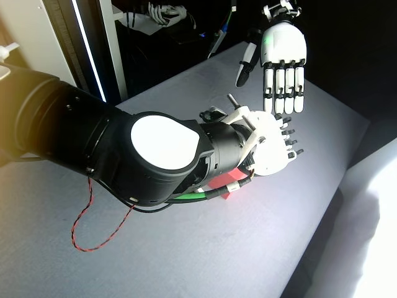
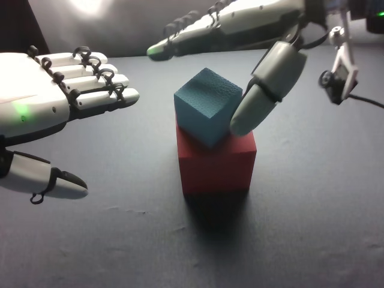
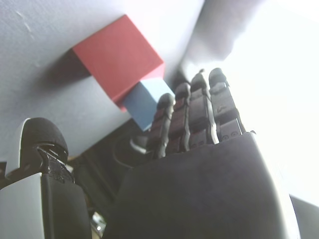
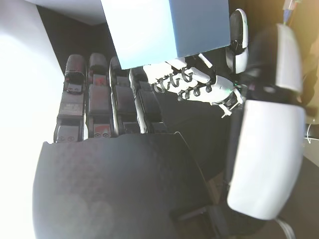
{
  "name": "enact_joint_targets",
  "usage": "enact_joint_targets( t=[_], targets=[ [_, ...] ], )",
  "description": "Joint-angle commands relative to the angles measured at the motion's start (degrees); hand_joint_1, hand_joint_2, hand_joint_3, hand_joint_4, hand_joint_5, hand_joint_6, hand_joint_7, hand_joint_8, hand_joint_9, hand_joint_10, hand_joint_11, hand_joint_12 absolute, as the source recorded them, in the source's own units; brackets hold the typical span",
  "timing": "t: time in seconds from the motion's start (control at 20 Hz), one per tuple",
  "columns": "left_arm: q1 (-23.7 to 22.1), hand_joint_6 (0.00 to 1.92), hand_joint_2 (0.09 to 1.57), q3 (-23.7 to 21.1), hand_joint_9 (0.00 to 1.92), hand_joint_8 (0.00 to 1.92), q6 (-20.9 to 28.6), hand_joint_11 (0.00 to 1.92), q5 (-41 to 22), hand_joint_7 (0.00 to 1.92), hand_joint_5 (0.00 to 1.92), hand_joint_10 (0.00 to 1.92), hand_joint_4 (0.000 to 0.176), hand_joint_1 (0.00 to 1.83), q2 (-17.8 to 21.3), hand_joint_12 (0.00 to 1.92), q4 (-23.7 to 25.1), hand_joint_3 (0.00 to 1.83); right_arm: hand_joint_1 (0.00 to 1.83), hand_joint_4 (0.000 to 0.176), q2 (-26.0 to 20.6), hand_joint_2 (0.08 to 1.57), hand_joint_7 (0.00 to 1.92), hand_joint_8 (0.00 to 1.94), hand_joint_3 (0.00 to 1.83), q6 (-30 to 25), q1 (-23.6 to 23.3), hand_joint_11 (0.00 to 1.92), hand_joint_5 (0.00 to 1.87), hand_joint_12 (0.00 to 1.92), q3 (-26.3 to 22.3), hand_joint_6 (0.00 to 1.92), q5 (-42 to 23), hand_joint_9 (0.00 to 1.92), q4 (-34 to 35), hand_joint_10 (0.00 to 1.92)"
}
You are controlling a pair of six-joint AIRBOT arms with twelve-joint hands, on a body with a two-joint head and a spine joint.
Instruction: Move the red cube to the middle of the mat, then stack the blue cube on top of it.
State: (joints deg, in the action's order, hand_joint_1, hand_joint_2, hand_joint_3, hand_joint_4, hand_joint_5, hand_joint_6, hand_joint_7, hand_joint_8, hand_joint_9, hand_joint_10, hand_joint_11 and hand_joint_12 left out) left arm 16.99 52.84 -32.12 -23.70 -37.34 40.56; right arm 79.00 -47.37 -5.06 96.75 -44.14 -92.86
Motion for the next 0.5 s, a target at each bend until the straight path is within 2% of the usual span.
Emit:
enact_joint_targets(
  t=[0.0,0.25,0.35,0.45],
  targets=[
    [-0.7,0.0,1.07,0.1,0.0,0.0,-0.3,0.0,-4.6,0.0,0.0,0.0,0.0,0.45,0.6,0.0,-1.2,0.0,0.45,0.0,-1.4,0.66,0.0,0.0,0.0,-0.3,-1.1,0.0,0.0,0.0,0.3,0.0,-0.7,0.0,4.3,0.0],
    [-0.4,0.0,1.07,-0.3,0.0,0.0,-0.2,0.0,-4.6,0.0,0.0,0.0,0.0,0.45,0.7,0.0,-1.5,0.0,0.46,0.0,-8.0,0.65,0.0,0.0,0.0,-0.3,-1.3,0.0,0.0,0.0,-0.7,0.0,0.4,0.0,4.3,0.0],
    [-0.4,0.0,1.08,-0.7,0.0,0.0,-0.3,0.0,-3.9,0.0,0.0,0.0,0.0,0.42,0.6,0.0,-1.9,0.0,0.47,0.0,-12.6,0.66,0.0,0.0,0.0,0.4,0.8,0.0,0.0,0.0,-3.1,0.0,2.2,0.0,4.5,0.0],
    [-0.4,0.0,1.07,-1.2,0.0,0.0,-1.4,0.0,-3.2,0.0,0.0,0.0,0.0,0.45,0.6,0.0,-3.5,0.0,0.49,0.0,-17.5,0.66,0.0,0.0,0.0,4.0,4.1,0.0,0.0,0.0,-6.9,0.0,4.8,0.0,7.7,0.0]
  ],
)
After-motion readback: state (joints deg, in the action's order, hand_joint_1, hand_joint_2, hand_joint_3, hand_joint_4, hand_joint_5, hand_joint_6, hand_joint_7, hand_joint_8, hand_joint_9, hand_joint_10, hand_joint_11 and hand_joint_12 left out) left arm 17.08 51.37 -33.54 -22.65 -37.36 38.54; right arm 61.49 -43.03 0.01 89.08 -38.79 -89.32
